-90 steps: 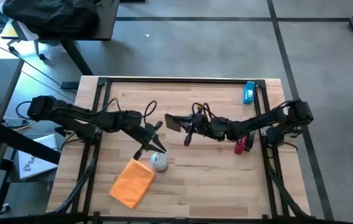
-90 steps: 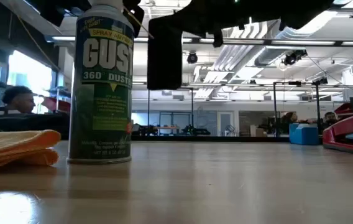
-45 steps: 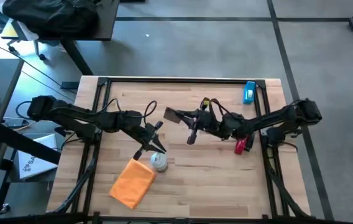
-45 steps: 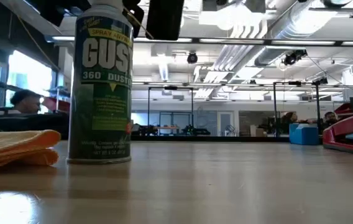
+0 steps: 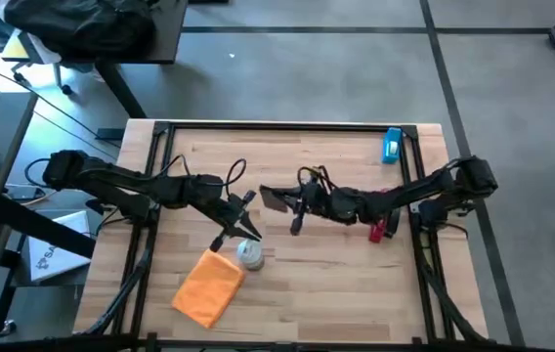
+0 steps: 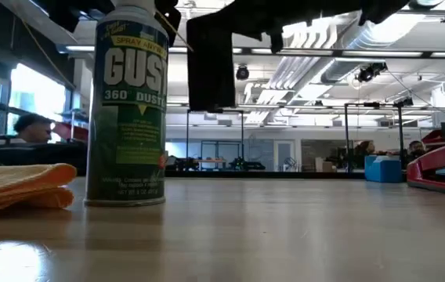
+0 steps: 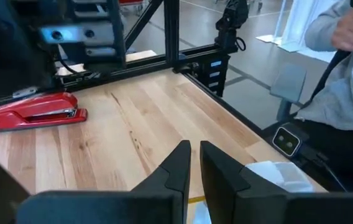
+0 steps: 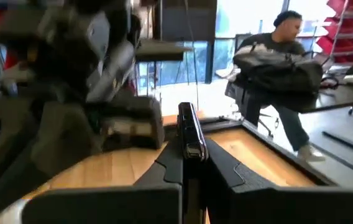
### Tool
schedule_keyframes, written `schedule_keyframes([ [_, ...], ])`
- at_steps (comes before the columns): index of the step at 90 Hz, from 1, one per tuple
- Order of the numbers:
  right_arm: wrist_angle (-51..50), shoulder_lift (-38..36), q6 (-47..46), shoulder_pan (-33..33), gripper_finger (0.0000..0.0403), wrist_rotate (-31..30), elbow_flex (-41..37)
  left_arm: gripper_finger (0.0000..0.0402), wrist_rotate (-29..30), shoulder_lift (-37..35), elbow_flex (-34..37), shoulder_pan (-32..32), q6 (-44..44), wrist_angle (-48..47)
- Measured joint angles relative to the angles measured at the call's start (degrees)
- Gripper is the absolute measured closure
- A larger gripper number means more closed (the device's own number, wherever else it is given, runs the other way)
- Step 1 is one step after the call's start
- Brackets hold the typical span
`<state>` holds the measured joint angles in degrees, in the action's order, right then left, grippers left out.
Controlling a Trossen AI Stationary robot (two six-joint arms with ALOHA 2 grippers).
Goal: Apply microfiber cloth
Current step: Spray the cellphone using the spray bottle
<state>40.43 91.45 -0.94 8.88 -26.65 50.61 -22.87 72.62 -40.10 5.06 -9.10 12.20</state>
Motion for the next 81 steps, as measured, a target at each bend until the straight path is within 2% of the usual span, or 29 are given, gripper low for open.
schedule_keyframes([
  [19, 0.11, -0.21, 1.77, -0.32, 0.0402, 0.40, -0.02, 0.0383, 0.07, 0.00, 0.00, 0.04, -0.02, -0.22],
  [34, -0.26, -6.41, 8.11, -0.24, 0.0402, 1.78, -0.03, 0.0383, 0.12, 0.00, 0.00, 0.04, 0.27, -0.27],
  [46, -10.57, -12.63, 6.61, 0.62, 0.0402, 2.49, 0.04, 0.0383, 0.74, 0.02, 0.00, 0.04, 0.13, -0.22],
  [54, -19.32, -13.45, 1.86, 0.92, 0.0402, 3.80, 0.04, 0.0383, 0.90, 0.02, 0.00, 0.04, 0.00, -0.20],
  [60, -24.49, -12.16, -2.07, 0.85, 0.0402, 5.91, 0.02, 0.0383, 0.92, 0.02, 0.02, 0.04, 0.00, -0.08],
  [68, -25.04, -7.87, -5.38, 0.89, 0.0402, 7.14, -0.02, 0.0383, 0.95, 0.02, 0.04, 0.04, 0.18, 0.26],
  [81, -14.81, 0.47, -7.11, 0.74, 0.0402, 10.75, -0.07, 0.0383, 1.07, 0.04, 0.07, 0.15, 0.72, 0.45],
])
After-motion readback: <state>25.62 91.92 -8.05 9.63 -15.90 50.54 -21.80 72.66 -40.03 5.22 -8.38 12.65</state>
